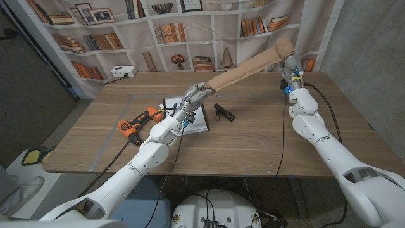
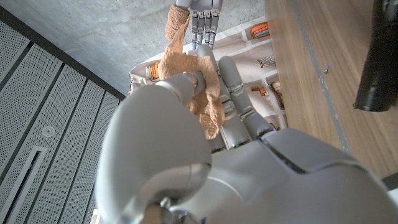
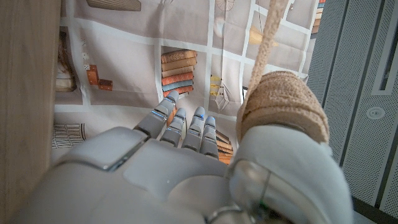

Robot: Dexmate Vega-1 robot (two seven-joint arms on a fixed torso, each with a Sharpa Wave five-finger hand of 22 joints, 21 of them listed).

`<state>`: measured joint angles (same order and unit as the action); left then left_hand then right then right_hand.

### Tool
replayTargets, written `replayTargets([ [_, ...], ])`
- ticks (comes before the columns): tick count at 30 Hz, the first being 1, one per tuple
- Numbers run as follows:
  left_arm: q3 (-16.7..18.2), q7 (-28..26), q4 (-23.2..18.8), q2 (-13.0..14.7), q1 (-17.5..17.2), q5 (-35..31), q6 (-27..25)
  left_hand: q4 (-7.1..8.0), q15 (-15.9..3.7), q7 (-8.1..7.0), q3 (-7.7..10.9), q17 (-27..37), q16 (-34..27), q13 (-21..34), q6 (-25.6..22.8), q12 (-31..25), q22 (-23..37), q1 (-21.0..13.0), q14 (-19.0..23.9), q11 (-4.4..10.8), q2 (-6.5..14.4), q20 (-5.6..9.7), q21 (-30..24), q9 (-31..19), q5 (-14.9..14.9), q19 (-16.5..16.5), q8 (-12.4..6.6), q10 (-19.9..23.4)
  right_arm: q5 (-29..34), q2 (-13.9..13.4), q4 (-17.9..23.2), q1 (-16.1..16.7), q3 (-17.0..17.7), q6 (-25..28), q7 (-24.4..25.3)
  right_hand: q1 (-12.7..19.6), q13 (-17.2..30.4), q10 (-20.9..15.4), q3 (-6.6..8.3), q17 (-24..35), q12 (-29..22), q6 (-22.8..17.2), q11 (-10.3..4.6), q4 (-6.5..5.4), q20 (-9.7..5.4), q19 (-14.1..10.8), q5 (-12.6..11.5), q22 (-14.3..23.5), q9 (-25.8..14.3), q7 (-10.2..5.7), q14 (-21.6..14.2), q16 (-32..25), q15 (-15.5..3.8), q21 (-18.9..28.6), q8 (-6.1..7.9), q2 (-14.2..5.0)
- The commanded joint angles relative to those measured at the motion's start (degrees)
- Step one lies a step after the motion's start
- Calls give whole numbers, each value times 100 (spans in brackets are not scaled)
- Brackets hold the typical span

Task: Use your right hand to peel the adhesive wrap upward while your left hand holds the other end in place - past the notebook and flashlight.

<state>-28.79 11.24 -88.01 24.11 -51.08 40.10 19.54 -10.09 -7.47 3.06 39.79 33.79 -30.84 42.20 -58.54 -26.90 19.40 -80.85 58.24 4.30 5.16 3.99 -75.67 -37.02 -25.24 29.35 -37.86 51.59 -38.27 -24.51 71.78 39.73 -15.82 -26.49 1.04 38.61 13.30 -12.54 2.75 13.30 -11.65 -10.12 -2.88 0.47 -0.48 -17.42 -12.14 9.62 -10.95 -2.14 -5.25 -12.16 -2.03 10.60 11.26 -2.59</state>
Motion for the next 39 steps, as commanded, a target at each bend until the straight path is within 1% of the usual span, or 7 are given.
replayTargets([
  [1, 82, -251, -227, 160, -175, -73, -68, -21, -394, -11, 28, 8, -29, 24, -69, 19, -31, -115, 386, 161, 172, -11, -57, -20, -36, -20, 27, 222, -35, -92, -32, 23, 75, 31, 35, -52, 13, -4, -42, 7, 1, 2, 7, 8, 34, -12, -32, 4, -11, 11, 41, -10, -328, 5, 5, -15],
  [7, 111, -361, -349, 219, -291, -78, -95, -21, -393, 2, 29, 8, -32, 37, -94, 45, -100, -112, 381, 163, 170, -10, -104, -5, -40, -28, 40, 232, -103, -76, -44, 23, 96, 59, 25, -90, 10, -5, -57, 7, -1, 2, 19, -7, 57, -13, -34, 4, -11, 30, 46, -12, -302, 7, 7, -18],
  [13, 133, -426, -413, 251, -369, -80, -85, -18, -401, -13, 28, 8, -37, 48, -87, 66, -159, -104, 383, 173, 166, -10, -145, -3, -42, -34, 55, 240, -119, -69, -80, 6, 98, 76, 24, -163, 6, 0, -86, 9, -2, 2, 69, -42, 75, -15, -33, 5, -11, 62, 48, -17, -281, 10, 9, -21],
  [31, 297, -602, -598, 414, -657, -77, 31, -20, -400, -7, 31, -9, -42, 89, -106, 122, -338, -100, 388, 166, 162, -9, -272, -14, -50, -45, 75, 266, -127, -120, 89, 70, 70, 217, 58, -299, -2, 3, -145, 9, -7, 4, 103, -98, 95, -21, -32, 5, -11, 94, 39, -29, -248, 14, 11, -15],
  [33, 315, -608, -620, 435, -687, -66, 38, -22, -394, -15, 32, -13, -44, 92, -91, 131, -363, -102, 394, 169, 164, -20, -291, -24, -51, -53, 80, 273, -196, -90, 95, 80, 70, 217, -7, -340, -4, 8, -160, 11, -7, 12, 138, -117, 120, -31, -31, 5, -11, 118, 37, -32, -229, 18, 9, -18],
  [35, 330, -619, -643, 454, -717, -56, 38, -21, -396, -14, 33, 5, -53, 88, -91, 141, -382, -101, 386, 162, 163, -25, -302, -36, -52, -59, 76, 276, -184, -90, 115, 87, 48, 229, -18, -413, -7, 7, -192, 11, -10, 15, 219, -148, 166, -28, -24, 6, -12, 166, 43, -31, -182, 17, 9, -9],
  [39, 356, -621, -677, 493, -755, -36, 33, -19, -402, -18, 33, -19, -45, 112, -104, 146, -422, -97, 395, 168, 161, -16, -327, -29, -53, -64, 83, 276, -165, -81, 159, 106, 24, 251, 8, -456, -9, 14, -212, 11, -9, 20, 232, -165, 187, -20, -20, 6, -12, 186, 45, -32, -162, 14, 7, 0],
])
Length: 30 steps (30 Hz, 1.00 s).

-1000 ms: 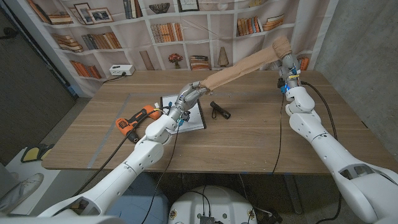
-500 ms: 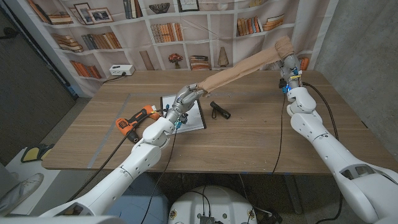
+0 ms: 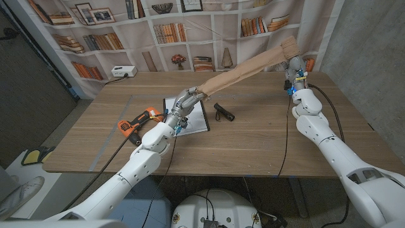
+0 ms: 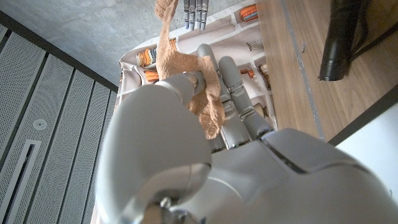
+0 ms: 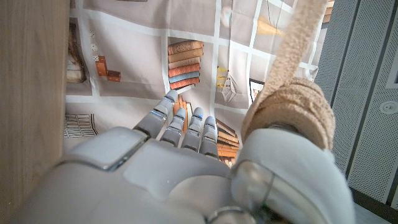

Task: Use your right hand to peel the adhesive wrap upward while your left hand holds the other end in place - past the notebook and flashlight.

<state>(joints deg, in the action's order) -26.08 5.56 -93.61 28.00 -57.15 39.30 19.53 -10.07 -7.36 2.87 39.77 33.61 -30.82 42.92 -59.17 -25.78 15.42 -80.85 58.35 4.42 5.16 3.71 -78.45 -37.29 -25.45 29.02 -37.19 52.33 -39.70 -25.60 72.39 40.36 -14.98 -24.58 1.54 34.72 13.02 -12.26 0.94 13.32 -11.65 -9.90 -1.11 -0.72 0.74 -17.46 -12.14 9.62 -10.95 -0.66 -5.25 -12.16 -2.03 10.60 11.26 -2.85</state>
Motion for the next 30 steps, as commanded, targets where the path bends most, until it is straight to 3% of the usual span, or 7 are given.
replayTargets([
  [1, 92, -51, -125, 115, -160, 51, 34, -21, -409, 9, 37, 6, -51, 43, -28, 36, -33, -97, 385, 156, 161, 16, -54, -15, -34, -31, 16, 205, -8, 30, 110, 50, -65, 61, -24, -82, 18, -5, -39, 9, -6, -1, 76, -51, 75, -11, -19, 6, -11, 42, 46, -32, -150, 12, 7, 31],
  [17, 251, -56, -314, 329, -417, 140, 68, -25, -413, 6, 47, 0, -55, 51, -43, 96, -185, -97, 374, 154, 165, 26, -151, -5, -40, -62, 48, 232, 59, -7, 312, 149, -68, 146, 142, -261, 10, -21, -119, 9, -19, -4, 133, -124, 124, 13, -8, 7, -11, 93, 54, -33, -90, 7, 11, 58],
  [30, 575, -186, -659, 665, -955, 229, 194, -31, -410, 25, 59, -17, -56, 71, -54, 134, -289, -115, 381, 140, 167, 30, -218, -20, -42, -80, 61, 240, 229, -83, 650, 302, -92, 305, 456, -393, 5, -19, -176, 10, -22, -9, 167, -181, 151, 37, -3, 8, -11, 129, 78, -26, -63, 3, 14, 71],
])
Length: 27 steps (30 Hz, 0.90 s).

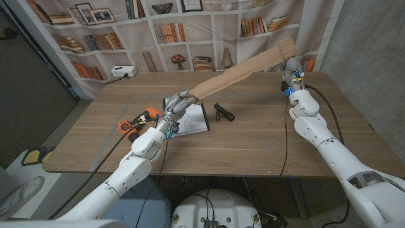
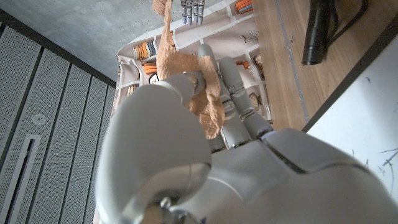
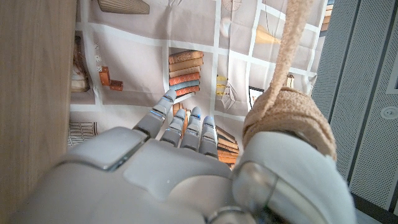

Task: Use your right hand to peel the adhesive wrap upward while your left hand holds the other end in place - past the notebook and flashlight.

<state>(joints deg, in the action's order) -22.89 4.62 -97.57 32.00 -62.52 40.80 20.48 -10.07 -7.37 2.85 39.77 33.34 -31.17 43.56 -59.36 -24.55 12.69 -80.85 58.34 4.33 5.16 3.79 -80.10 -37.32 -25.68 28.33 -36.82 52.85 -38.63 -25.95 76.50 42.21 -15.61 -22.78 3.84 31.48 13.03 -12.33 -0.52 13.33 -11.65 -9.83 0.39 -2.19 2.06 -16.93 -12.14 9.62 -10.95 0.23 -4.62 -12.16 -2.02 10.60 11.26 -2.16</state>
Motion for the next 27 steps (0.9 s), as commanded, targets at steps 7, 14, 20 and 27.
replayTargets([
  [7, 390, -135, -369, 371, -613, 114, 153, -27, -407, 31, 61, 2, -22, 12, -34, 31, -58, -114, 384, 153, 164, 18, -84, -19, -18, -20, 36, 192, 165, -39, 323, 168, -59, 146, 277, -143, 1, -15, -65, 8, -25, -15, 57, -64, 41, -3, -1, 8, -10, 56, 36, -20, -28, 1, 13, 19],
  [14, 454, -137, -399, 417, -695, 139, 169, -28, -410, 32, 66, -10, -19, 12, -45, 52, -100, -117, 385, 154, 163, 19, -114, -14, -19, -30, 49, 210, 168, -62, 405, 214, -62, 160, 267, -215, -2, 17, -107, 4, -14, -11, 51, -87, 61, 13, -1, 8, -9, 67, 47, -15, -20, -1, 12, 50],
  [20, 476, -101, -402, 439, -721, 149, 186, -31, -424, 41, 69, -8, -22, 16, -53, 67, -119, -125, 382, 149, 165, 12, -143, -19, -19, -33, 53, 211, 192, -73, 489, 271, -61, 174, 316, -261, -4, 11, -134, 2, -19, -15, 78, -104, 73, 21, -4, 8, -8, 61, 55, -12, -12, -1, 13, 68],
  [27, 560, -88, -443, 501, -824, 173, 233, -29, -401, 20, 70, -15, -21, 26, -62, 79, -145, -122, 380, 165, 159, 12, -170, -18, -19, -42, 63, 226, 233, -72, 562, 322, -71, 182, 374, -314, -7, 3, -156, 2, -24, -26, 98, -127, 86, 31, -8, 8, -8, 76, 62, -11, -1, -1, 18, 72],
])
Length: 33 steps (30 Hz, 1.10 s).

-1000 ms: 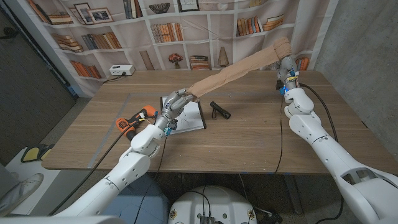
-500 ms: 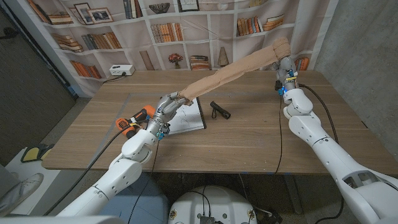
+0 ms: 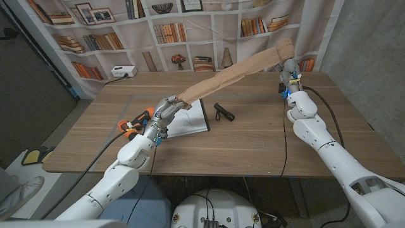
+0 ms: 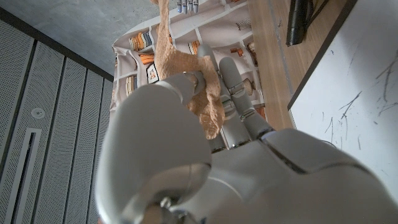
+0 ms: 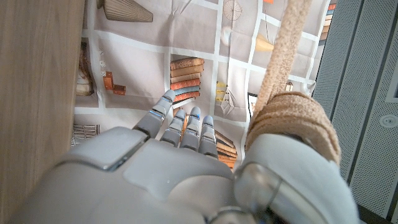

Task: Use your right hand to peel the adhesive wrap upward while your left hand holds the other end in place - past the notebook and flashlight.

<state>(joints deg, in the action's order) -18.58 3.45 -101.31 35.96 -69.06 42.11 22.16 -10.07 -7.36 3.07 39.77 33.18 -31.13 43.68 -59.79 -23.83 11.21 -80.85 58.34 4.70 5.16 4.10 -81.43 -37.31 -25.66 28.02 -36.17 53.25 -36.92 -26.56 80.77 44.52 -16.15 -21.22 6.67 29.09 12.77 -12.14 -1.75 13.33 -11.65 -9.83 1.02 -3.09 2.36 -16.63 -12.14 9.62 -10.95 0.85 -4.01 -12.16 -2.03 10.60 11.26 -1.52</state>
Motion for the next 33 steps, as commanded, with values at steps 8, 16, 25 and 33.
replayTargets([
  [8, 254, 97, -55, 187, -324, 127, 132, -27, -408, 6, 76, -9, -25, 19, -19, 33, -22, -121, 383, 117, 153, -12, -68, -17, -22, -23, 14, 188, 90, 2, 228, 126, -67, 61, 98, -185, 16, 21, -79, 3, -13, -29, 108, -88, 77, 40, -11, 9, -8, 33, 35, -3, 56, -9, 17, 10],
  [16, 343, 197, -36, 273, -428, 200, 154, -26, -420, 6, 82, -9, -27, 24, -16, 55, -41, -118, 379, 115, 148, -3, -86, -32, -24, -37, 21, 189, 29, -56, 353, 182, -103, 129, -43, -341, 10, 149, -170, -2, 24, 56, 229, -142, 139, 159, -12, 10, -7, 88, 160, 40, 156, -32, -15, 74],
  [25, 377, 261, 21, 266, -480, 227, 203, -26, -424, 0, 88, -22, -25, 42, -24, 70, -53, -116, 382, 123, 146, 3, -109, -34, -24, -53, 34, 197, -122, -262, 483, 209, -156, 285, -475, -70, -4, 580, -119, -74, 94, 432, 273, 60, 123, 480, -18, 10, -5, 164, 525, 137, 324, -52, -73, 99],
  [33, 352, 292, 45, 245, -452, 218, 196, -26, -420, 3, 94, -16, -30, 59, -34, 82, -60, -115, 377, 119, 144, 9, -128, -30, -24, -65, 46, 203, -182, -359, 518, 234, -181, 297, -720, 37, -8, 716, -93, -95, 97, 571, 294, 139, 149, 610, -8, 10, -5, 188, 677, 158, 386, -59, -84, 103],
])
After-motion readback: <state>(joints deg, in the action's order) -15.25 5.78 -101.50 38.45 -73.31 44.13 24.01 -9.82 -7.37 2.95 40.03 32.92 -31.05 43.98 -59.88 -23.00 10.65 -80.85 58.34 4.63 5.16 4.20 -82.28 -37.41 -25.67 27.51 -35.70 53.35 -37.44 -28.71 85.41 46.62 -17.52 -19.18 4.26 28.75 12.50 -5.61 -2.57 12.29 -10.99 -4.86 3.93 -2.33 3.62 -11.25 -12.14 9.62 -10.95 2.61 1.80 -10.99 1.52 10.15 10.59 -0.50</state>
